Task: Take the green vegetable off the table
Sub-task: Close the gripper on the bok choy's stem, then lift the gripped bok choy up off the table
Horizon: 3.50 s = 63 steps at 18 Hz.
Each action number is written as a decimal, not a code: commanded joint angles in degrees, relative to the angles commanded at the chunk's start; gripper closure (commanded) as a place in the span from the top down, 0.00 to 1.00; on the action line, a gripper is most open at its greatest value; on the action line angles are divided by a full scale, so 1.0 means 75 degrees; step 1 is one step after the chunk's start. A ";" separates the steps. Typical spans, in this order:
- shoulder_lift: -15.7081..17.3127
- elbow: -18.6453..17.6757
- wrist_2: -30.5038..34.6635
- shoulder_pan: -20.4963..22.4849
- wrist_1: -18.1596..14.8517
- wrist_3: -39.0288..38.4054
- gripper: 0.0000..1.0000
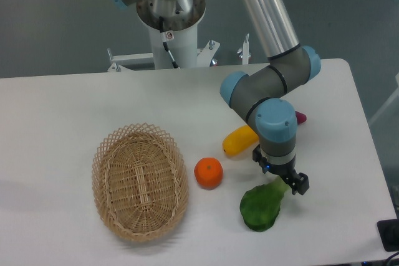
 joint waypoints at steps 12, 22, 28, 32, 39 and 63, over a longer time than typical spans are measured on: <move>0.0012 -0.0024 -0.0012 0.0000 0.0118 0.0035 0.61; 0.0176 -0.0036 -0.0023 0.0035 0.0118 -0.0047 0.32; 0.0385 0.0152 -0.0117 0.0117 0.0107 -0.0245 0.32; 0.1018 0.0269 -0.1121 0.0141 0.0095 -0.1041 0.32; 0.1839 0.0445 -0.2765 -0.0047 0.0048 -0.2460 0.32; 0.2742 0.0785 -0.3258 0.0410 -0.1604 -0.2567 0.31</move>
